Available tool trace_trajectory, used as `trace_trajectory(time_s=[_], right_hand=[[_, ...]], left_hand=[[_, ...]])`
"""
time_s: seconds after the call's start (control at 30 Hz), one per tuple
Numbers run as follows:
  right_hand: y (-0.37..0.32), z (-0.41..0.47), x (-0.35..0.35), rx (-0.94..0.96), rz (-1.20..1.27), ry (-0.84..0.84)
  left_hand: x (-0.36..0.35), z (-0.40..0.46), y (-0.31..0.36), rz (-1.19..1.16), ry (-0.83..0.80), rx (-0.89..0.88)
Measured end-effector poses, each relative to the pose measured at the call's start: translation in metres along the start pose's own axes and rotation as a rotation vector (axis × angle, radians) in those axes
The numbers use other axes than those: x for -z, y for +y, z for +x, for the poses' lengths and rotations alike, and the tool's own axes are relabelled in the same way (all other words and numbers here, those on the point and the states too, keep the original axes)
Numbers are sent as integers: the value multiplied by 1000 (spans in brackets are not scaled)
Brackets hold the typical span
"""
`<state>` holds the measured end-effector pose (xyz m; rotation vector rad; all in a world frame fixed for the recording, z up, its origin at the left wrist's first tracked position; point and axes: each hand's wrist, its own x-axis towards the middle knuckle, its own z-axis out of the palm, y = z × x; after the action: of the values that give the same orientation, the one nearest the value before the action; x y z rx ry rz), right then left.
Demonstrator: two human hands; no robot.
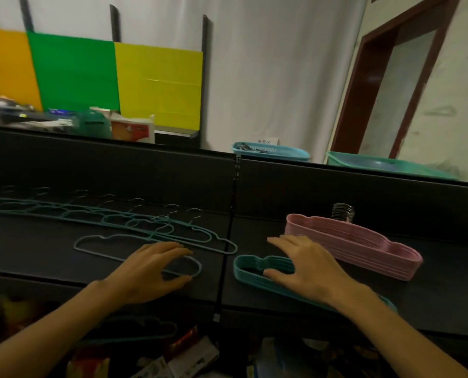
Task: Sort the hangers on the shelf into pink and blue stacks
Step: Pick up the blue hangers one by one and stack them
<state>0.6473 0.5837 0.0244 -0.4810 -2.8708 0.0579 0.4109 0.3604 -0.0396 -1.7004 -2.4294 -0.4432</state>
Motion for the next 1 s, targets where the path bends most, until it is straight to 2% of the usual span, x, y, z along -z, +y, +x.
trace_trajectory(time_s=[0.17,0.47,0.63,0.77,1.0], right_hand=[[-74,46,-28,73,18,-11],[-185,126,-90,73,-2,-170],[-205,155,-100,-16,63,-248],[-212,165,-100,-49,156,-229],[-200,160,-82,-65,34,-147]], left_hand=[[24,-37,-71,74,-6,64],[40,-72,-192,97,42,118],[45,-61,-229,68,25,46],[46,-44,-238,26,24,-25],[42,-4,-233,-34,22,-111]])
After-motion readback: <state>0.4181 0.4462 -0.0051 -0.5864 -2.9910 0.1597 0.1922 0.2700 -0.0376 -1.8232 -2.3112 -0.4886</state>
